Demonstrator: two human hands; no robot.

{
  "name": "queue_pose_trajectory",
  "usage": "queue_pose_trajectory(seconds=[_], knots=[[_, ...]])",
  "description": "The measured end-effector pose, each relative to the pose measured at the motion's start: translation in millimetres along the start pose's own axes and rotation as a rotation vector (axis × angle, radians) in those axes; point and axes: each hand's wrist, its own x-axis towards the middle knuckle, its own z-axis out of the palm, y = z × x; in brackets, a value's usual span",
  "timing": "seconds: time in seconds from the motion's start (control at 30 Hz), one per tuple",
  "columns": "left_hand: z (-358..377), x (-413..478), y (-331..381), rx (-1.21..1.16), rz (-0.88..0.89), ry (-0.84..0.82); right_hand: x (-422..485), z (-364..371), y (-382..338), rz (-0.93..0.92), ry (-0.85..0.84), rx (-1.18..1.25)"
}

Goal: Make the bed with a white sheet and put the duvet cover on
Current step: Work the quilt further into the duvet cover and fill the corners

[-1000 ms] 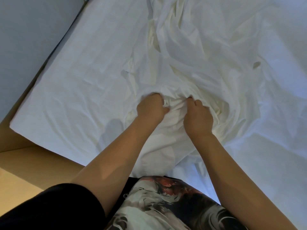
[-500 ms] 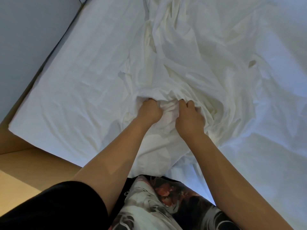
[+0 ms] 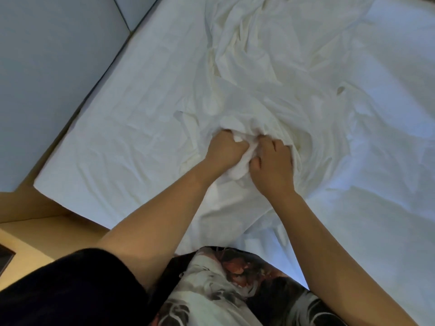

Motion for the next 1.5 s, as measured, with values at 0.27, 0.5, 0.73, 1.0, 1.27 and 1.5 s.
queue_pose_trajectory(seconds=[0.27,0.5,0.73,1.0,1.27,1.5], knots=[[-128,-99,20,-0.29,0.162,0.065,-37,-34,-106,-0.291,0.292,0.227],[-227,-122,-68,-0.513,-0.072,0.154,-53,-3,-198,-0.546,0.123,-0.002],[-211,-84,-141,-0.534,-0.242,0.058,-68,40,-106,-0.017,-0.189,-0.182],[-203,-58,-151,-0.067,-0.177,0.105,-73,70,-127,-0.043,-0.061,-0.046],[-195,-57,-162,0.458,-0.126,0.038,-87,77,-149,-0.06,0.199,0.009],[-184,-47,-168,0.548,-0.159,-0.072,-90,77,-118,0.165,0.1,0.259]])
